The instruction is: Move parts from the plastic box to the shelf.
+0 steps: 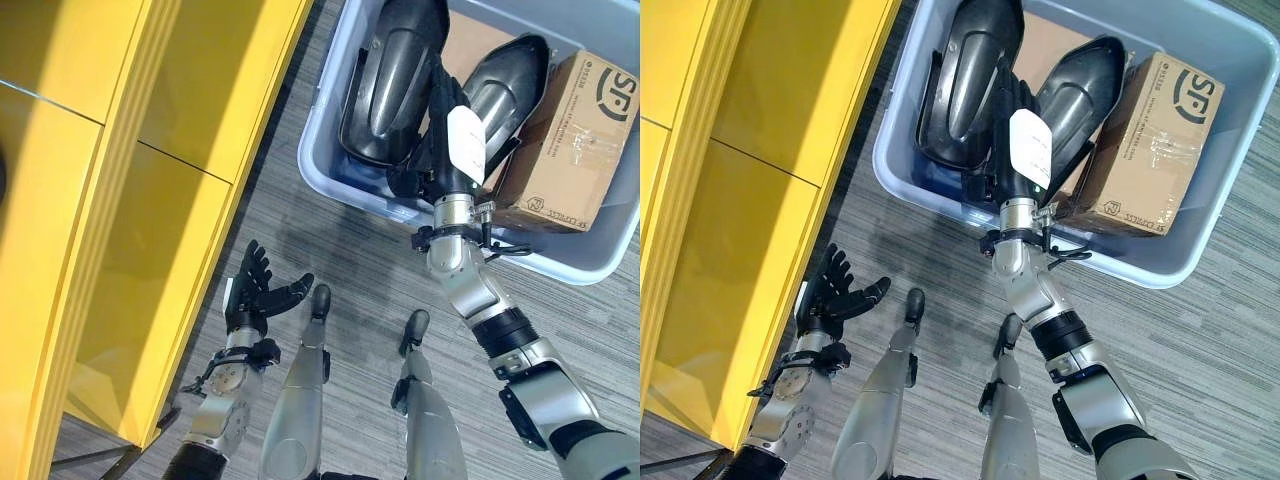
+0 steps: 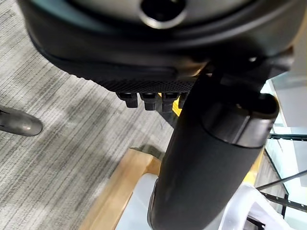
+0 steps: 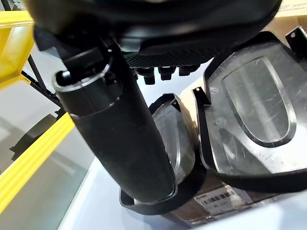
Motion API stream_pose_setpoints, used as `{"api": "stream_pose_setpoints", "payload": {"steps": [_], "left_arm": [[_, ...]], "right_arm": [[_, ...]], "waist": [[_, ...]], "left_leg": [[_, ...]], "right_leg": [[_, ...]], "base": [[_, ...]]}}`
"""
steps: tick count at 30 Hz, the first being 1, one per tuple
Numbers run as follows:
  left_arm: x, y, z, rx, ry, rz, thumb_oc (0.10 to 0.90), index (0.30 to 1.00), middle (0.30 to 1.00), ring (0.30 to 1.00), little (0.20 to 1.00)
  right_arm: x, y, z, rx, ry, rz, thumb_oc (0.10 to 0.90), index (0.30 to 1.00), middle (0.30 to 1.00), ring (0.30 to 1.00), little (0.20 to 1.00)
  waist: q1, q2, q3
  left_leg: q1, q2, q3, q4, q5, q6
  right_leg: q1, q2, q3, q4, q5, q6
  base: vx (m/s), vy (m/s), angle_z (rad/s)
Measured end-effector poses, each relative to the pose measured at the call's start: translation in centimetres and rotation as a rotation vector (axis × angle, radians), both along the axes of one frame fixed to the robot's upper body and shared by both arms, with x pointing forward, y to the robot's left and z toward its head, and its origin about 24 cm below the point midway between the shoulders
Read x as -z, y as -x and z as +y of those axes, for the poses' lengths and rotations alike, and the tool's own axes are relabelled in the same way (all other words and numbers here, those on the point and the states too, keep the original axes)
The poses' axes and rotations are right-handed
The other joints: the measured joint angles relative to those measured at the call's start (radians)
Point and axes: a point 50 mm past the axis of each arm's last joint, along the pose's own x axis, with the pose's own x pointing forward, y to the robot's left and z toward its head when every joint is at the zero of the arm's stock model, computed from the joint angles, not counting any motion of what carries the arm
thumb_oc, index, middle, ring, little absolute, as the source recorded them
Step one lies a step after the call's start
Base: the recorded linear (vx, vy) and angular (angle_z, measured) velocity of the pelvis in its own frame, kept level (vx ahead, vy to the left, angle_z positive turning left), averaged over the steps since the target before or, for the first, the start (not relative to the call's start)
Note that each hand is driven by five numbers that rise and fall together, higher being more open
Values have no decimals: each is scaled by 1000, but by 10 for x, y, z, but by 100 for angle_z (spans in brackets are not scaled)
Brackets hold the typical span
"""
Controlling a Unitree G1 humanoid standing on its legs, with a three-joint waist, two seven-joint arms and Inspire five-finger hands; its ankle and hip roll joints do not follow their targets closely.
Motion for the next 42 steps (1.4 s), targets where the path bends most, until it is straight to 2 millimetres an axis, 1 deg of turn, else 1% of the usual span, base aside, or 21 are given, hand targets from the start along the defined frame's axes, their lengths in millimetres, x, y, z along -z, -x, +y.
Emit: {"api": "stream_pose_setpoints", "payload": {"steps": [2, 6, 8, 10, 12, 13, 14, 15, 20, 26, 28, 32, 35, 39, 40, 42], "left_arm": [[0, 0, -1, 3, 1, -4, 900, 1000, 1000, 1000, 1000], [-1, 0, -1, 1, 3, -16, 900, 1000, 1000, 1000, 1000], [-3, 0, -1, -3, 4, -24, 900, 1000, 1000, 1000, 1000], [-5, -1, -1, -3, 6, -41, 900, 1000, 1000, 1000, 1000], [-8, -3, -2, -12, 8, -54, 900, 1000, 1000, 1000, 1000], [-10, -5, -2, -10, 7, -60, 900, 1000, 1000, 1000, 1000], [-11, -5, -3, -5, 6, -64, 900, 1000, 1000, 1000, 1000], [-11, -6, -5, 1, 6, -65, 900, 1000, 1000, 1000, 1000], [-12, -6, -7, 12, 6, -69, 900, 1000, 1000, 1000, 1000], [-13, -6, -7, 10, 7, -74, 900, 1000, 1000, 1000, 1000], [-13, -6, -7, 8, 7, -75, 900, 1000, 1000, 1000, 1000], [-13, -5, -6, 7, 8, -80, 900, 1000, 1000, 1000, 1000], [-15, -6, -7, 11, 10, -88, 900, 1000, 1000, 1000, 1000], [-16, -6, -6, 10, 10, -95, 900, 1000, 1000, 1000, 1000], [-16, -6, -5, 16, 10, -100, 900, 1000, 1000, 1000, 1000], [-17, -6, -2, 9, 10, -103, 900, 1000, 1000, 1000, 1000]], "right_arm": [[1, -4, -2, 14, 4, 13, 900, 1000, 1000, 1000, 1000], [-6, -10, -4, 37, 10, 10, 900, 1000, 1000, 1000, 1000], [-12, -12, -11, 61, -4, -5, 900, 1000, 1000, 1000, 1000], [-23, -12, -21, 99, 3, -50, 900, 1000, 1000, 1000, 1000], [-42, -12, -27, 126, 2, -116, 900, 1000, 1000, 1000, 1000], [-50, -12, -27, 136, -7, -149, 900, 1000, 1000, 1000, 1000], [-51, -12, -28, 143, -11, -157, 900, 1000, 1000, 1000, 1000], [-49, -12, -28, 147, -12, -153, 900, 1000, 1000, 1000, 1000], [-43, -15, -32, 174, -5, -126, 900, 1000, 1000, 1000, 1000], [-35, -14, -34, 196, 28, -115, 900, 1000, 1000, 1000, 1000], [-28, -13, -36, 200, 39, -110, 900, 1000, 1000, 1000, 1000], [-26, -12, -37, 201, 44, -113, 900, 1000, 1000, 1000, 1000], [-23, -10, -41, 213, 97, -122, 900, 1000, 1000, 1000, 1000], [-22, -4, -56, 244, 220, -125, 900, 1000, 1000, 1000, 1000], [-21, -2, -62, 250, 283, -120, 900, 1000, 1000, 1000, 1000], [-22, 0, -65, 258, 316, -121, 900, 1000, 1000, 1000, 1000]], "waist": [[5, 2, 1], [6, 10, 4], [13, 11, 5], [18, 15, 5], [11, 18, 6], [4, 19, 6], [3, 19, 7], [1, 19, 7], [-5, 19, 6], [-8, 19, 6], [-11, 19, 6], [-27, 18, 6], [-31, 18, 6], [-33, 18, 6], [-32, 17, 6], [-36, 16, 6]], "left_leg": [[-18, -3, -6, 2, 3, 0], [-54, -11, -12, 15, 4, 2], [-76, -15, -11, 19, 5, 3], [-110, -15, -12, 36, 5, 3], [-163, -14, -11, 52, 6, 5], [-192, -16, -10, 64, 6, 6], [-200, -18, -6, 69, 5, 8], [-207, -21, 0, 80, 3, 11], [-215, -25, -1, 103, -1, 17], [-224, -28, 1, 122, -3, 21], [-230, -28, 0, 130, -4, 21], [-231, -28, 1, 133, -4, 21], [-231, -28, 1, 134, -4, 21], [-227, -28, 1, 135, -3, 22], [-224, -28, 1, 135, -3, 22], [-222, -28, 1, 136, -3, 23]], "right_leg": [[-12, -1, -7, 0, 0, 0], [-41, -8, -9, 1, 3, 5], [-66, -13, -9, 11, 2, 8], [-103, -14, -7, 34, -3, 10], [-179, -18, 1, 98, -24, 11], [-231, -25, 10, 154, -45, 13], [-251, -29, 16, 181, -56, 13], [-274, -35, 26, 219, -72, 15], [-308, -45, 33, 302, -107, 13], [-332, -50, 47, 349, -121, 10], [-338, -50, 48, 359, -126, 7], [-343, -51, 50, 368, -126, 8], [-343, -51, 51, 369, -126, 8], [-341, -51, 51, 371, -125, 8], [-339, -51, 52, 374, -125, 8], [-337, -50, 52, 375, -126, 8]], "base": [[-11, 25, 11], [-10, 12, 3], [-12, 18, 0], [-33, 47, -2], [-30, 56, -5], [-16, 30, -5], [-22, 25, -6], [-8, 12, -4], [1, 4, 2], [0, 0, 0], [0, 0, 0], [0, 0, 0], [0, 0, 0], [0, 0, 0], [0, 0, 0], [0, 0, 0]]}}
